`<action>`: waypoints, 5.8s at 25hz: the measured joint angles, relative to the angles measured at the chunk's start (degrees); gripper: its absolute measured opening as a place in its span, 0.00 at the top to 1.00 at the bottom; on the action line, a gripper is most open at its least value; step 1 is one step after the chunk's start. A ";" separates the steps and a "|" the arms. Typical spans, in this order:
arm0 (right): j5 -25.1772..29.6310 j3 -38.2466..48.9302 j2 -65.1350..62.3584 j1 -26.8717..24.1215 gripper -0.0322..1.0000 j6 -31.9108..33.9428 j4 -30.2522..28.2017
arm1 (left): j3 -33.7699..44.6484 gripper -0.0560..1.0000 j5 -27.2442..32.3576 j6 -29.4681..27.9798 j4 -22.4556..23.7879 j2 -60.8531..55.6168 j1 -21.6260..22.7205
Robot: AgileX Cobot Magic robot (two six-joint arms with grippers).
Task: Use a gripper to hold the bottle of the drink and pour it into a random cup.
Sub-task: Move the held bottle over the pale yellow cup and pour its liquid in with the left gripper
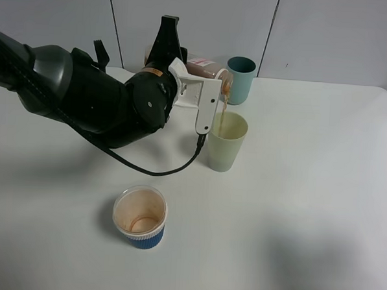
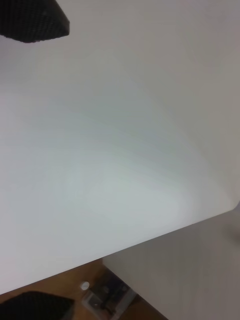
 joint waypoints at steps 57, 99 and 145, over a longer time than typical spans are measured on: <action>0.00 0.00 0.00 0.00 0.01 0.00 -0.06 | 0.00 0.64 -2.55 3.04 5.18 0.00 0.00; 0.00 0.00 0.00 0.00 0.01 0.00 -0.12 | 0.00 0.64 -4.56 4.71 9.69 0.00 0.00; 0.00 0.00 0.00 0.00 0.01 0.00 -0.51 | 0.00 0.64 -7.53 5.46 21.58 0.00 0.00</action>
